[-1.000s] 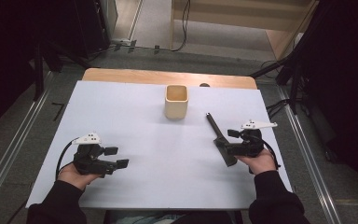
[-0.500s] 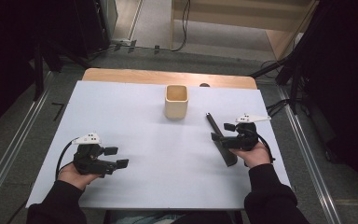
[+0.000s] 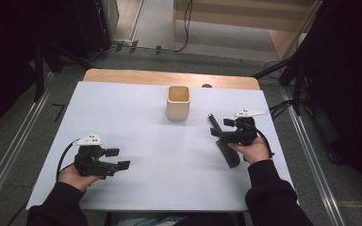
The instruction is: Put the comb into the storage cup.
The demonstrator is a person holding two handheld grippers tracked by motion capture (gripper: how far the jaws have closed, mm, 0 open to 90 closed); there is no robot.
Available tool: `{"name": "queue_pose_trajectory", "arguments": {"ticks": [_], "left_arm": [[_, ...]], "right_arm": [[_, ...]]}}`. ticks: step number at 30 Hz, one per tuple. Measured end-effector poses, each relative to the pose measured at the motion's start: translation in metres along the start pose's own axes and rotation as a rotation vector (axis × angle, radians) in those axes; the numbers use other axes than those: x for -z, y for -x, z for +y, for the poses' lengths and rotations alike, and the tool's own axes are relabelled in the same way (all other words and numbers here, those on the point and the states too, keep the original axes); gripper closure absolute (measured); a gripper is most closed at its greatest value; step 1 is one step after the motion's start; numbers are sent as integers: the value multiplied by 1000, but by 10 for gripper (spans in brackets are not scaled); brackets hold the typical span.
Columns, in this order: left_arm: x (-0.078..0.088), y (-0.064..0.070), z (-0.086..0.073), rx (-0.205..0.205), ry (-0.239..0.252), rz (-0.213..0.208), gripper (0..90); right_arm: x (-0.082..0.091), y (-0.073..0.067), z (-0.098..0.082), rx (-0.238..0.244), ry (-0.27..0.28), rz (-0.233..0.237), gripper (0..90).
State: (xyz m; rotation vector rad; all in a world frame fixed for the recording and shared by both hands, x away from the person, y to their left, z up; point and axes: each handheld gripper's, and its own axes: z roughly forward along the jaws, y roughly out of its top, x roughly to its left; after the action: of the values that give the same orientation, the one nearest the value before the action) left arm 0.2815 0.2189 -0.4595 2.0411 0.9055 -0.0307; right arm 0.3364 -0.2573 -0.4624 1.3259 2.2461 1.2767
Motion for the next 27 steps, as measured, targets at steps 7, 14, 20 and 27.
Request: {"name": "queue_pose_trajectory", "arguments": {"ticks": [7,14,20,27], "left_arm": [[0,0,0,1,1,-1,237],[0,0,0,0,1,-1,237],[0,0,0,1,0,0,237],[1,-1,0,3,0,5,237]], "right_arm": [[-7,2,8,-1,-9,5,207],[-14,4,15,2,-12,7,215],[-20,5,21,0,-9,9,227],[-29,4,30,17,-25,3,227]]}}
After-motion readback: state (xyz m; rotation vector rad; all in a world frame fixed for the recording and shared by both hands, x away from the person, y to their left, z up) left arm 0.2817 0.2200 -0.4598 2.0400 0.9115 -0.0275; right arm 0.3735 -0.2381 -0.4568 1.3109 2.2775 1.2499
